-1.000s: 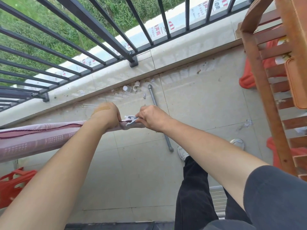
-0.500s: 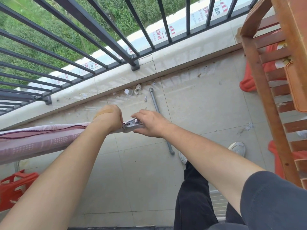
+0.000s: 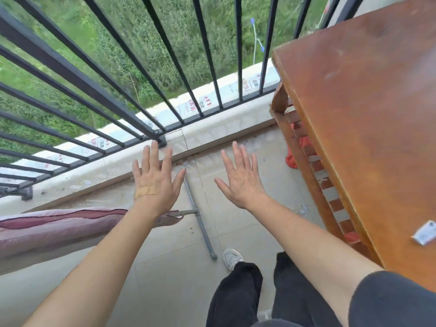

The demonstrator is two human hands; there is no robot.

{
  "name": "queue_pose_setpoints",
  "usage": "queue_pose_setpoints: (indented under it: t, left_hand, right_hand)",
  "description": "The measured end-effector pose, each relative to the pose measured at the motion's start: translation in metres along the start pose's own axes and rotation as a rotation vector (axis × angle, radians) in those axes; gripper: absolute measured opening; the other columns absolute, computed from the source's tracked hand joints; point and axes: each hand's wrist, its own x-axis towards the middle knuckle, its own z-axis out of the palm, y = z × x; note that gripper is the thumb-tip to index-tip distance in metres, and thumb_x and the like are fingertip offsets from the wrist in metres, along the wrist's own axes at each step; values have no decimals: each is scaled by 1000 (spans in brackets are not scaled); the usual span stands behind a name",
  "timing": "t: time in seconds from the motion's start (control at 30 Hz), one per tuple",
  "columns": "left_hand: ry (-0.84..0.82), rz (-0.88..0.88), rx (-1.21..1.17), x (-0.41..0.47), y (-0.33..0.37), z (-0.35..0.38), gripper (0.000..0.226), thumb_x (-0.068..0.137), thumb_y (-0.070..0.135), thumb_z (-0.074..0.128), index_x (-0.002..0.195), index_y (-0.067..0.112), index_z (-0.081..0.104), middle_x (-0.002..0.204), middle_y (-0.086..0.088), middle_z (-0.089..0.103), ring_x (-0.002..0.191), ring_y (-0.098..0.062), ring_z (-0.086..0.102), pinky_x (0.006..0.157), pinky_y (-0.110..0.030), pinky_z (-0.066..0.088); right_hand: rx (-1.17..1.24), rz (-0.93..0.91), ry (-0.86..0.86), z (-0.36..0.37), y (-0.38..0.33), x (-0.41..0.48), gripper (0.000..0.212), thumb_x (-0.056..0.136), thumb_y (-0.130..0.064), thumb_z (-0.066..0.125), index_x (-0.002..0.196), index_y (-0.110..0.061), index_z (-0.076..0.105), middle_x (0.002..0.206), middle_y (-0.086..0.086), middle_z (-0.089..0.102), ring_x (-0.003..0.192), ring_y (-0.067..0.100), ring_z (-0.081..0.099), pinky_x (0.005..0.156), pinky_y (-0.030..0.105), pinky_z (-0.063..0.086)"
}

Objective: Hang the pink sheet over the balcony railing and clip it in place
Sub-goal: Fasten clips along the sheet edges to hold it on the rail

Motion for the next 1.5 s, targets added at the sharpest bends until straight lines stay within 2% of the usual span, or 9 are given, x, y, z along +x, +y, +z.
queue_pose_setpoints:
  t: [0.23, 0.4, 0.57, 0.67, 0.9, 1.0, 1.1, 1.3, 1.5]
  left_hand:
    - [-46, 250, -29, 18, 148, -13, 70, 97, 59, 21, 155, 21, 16, 164, -12, 4, 151, -31, -1, 119, -56, 4]
    - [-108, 482, -46, 12, 272, -13, 77, 92, 64, 10, 155, 21, 19, 163, -13, 7, 150, -32, 5, 118, -56, 11]
    - [-221, 647, -72, -17, 384, 6, 78, 89, 63, 4, 157, 24, 10, 164, -11, -2, 151, -31, 0, 119, -52, 11]
    - [-324, 720, -53, -40, 429, 27, 67, 98, 57, 16, 156, 26, 4, 164, -8, -9, 151, -28, -7, 120, -48, 8]
    - [-606, 745, 62, -69, 455, 49, 59, 103, 48, 21, 156, 23, 11, 164, -5, -8, 151, -25, -6, 121, -48, 5]
    - [-620, 655, 7, -63, 443, 35, 58, 103, 47, 21, 156, 24, 13, 165, -4, -4, 151, -25, -3, 121, -49, 6]
    - [-550, 503, -61, -52, 416, 11, 58, 103, 48, 20, 156, 26, 11, 165, -5, -4, 151, -26, -3, 121, -49, 5]
    - [-329, 183, -202, -49, 314, -39, 56, 103, 48, 24, 154, 26, 18, 164, -5, 5, 151, -25, 5, 120, -46, 8]
    - [-195, -203, -232, -116, 157, -63, 52, 101, 46, 24, 148, 24, 33, 160, -4, 23, 146, -24, 22, 116, -43, 20]
  right_hand:
    - [-31, 358, 118, -68, 137, -77, 77, 97, -52, 40, 158, -16, 9, 164, 18, -5, 152, 36, -2, 122, 52, 6]
    - [5, 666, 184, -100, 221, -159, 70, 98, -49, 37, 157, -19, 13, 164, 16, 0, 151, 35, 2, 122, 50, 9]
    - [95, 988, 227, -107, 282, -235, 63, 100, -49, 35, 155, -22, 20, 154, 18, 27, 136, 36, 37, 108, 48, 35]
    - [189, 1058, 216, -99, 306, -265, 60, 100, -49, 38, 153, -22, 27, 139, 17, 40, 124, 36, 49, 101, 45, 41]
    - [562, 916, 127, -81, 329, -293, 38, 93, -35, 62, 129, -27, 52, 113, 3, 50, 96, 25, 63, 93, 38, 47]
    - [588, 885, 167, -89, 331, -284, 21, 90, -29, 68, 108, -25, 59, 106, 0, 50, 86, 21, 64, 83, 31, 44]
    - [547, 815, 167, -105, 329, -263, 11, 88, -29, 70, 94, -24, 62, 97, -4, 56, 95, 23, 61, 78, 30, 41]
    - [496, 602, 0, -143, 268, -169, 52, 79, -28, 77, 127, -27, 57, 92, -4, 64, 102, 26, 63, 83, 31, 45]
    - [295, 109, -283, -147, 102, -74, 52, 82, -36, 75, 130, -21, 64, 117, 5, 72, 114, 22, 64, 89, 26, 44]
